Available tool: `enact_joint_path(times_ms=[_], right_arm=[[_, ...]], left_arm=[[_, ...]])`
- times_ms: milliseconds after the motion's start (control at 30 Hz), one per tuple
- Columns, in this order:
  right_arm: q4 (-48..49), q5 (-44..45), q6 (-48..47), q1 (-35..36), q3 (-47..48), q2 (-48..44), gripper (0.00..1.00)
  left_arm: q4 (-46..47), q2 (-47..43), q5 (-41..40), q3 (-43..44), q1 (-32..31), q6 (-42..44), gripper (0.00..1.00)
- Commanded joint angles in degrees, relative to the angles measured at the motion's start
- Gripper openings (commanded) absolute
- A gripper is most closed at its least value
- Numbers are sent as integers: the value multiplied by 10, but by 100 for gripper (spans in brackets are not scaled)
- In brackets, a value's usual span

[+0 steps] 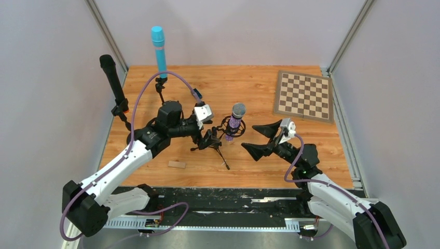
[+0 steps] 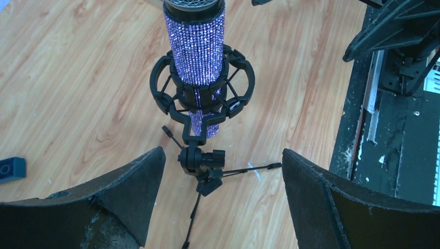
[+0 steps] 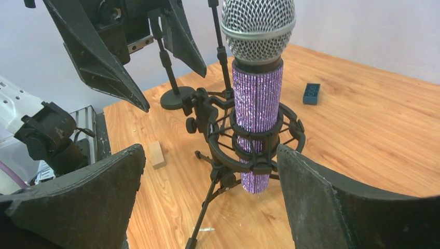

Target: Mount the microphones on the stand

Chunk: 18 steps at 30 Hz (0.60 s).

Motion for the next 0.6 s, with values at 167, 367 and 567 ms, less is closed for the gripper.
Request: enact_joint_path(times_ms=[167,367,567], right_arm=[[-32,9,-6,2,-13,-34,97],[-35,-3,-4,2,-13,-35,97],[-32,-4,-3,2,-13,-28,97]], left_arm=[[76,33,-78,-8,-18,-36,88],[86,77,-80,2,-19,-25,82],[85,83,-65,1,-18,-7,71]])
